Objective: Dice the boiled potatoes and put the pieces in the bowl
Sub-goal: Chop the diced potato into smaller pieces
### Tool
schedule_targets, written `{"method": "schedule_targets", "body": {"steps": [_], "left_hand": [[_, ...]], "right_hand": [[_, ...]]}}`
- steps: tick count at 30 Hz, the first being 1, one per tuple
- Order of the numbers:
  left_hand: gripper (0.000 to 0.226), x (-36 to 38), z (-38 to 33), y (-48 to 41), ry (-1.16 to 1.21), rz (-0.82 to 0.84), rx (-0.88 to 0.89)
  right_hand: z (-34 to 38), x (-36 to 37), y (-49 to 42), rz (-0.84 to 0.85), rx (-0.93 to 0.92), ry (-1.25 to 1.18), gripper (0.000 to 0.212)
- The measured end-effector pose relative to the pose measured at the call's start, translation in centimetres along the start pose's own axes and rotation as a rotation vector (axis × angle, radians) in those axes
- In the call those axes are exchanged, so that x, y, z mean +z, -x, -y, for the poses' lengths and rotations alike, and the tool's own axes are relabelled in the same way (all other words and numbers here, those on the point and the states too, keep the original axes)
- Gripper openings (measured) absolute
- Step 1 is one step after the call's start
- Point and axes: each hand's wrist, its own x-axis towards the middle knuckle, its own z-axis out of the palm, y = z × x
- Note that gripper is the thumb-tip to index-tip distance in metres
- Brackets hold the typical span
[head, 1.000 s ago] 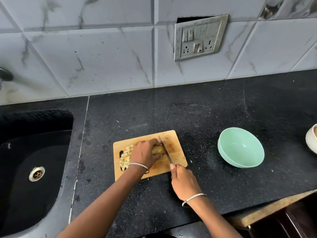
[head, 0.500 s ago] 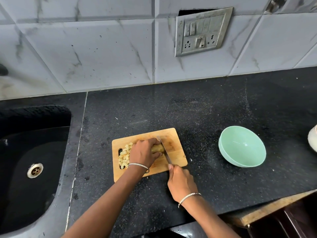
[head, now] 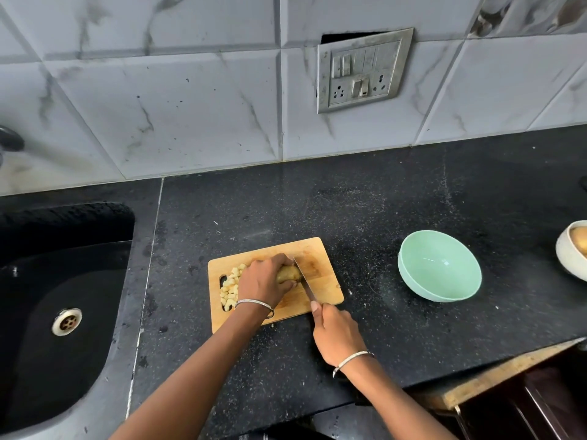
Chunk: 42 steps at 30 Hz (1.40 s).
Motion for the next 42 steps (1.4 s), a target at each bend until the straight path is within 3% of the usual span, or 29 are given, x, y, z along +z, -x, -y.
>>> {"method": "schedule_targets", "body": {"steps": [14, 27, 35, 42], "left_hand": [[0.041, -0.3, -0.2, 0.5, -0.075, -0.006, 0.066], [0.048, 0.4, 0.6, 0.1, 0.029, -0.021, 0.032], [0.046, 0.5, 0.7, 0.2, 0.071, -0.019, 0.002], [0.055, -0.2, 0.1, 0.2, 0.020, 0.044, 0.109]], "right_hand": [[0.0, -0.2, -0.6, -0.014, 0.009, -0.105, 0.054], [-0.2, -0.2, -0.3, -0.011, -0.042, -0.028, 0.044], [-0.6, -0.3, -1.4, -0.024, -0.024, -0.036, 0.053], [-0.4, 0.6, -1.4, 0.011, -0.025, -0.025, 0.049]]}}
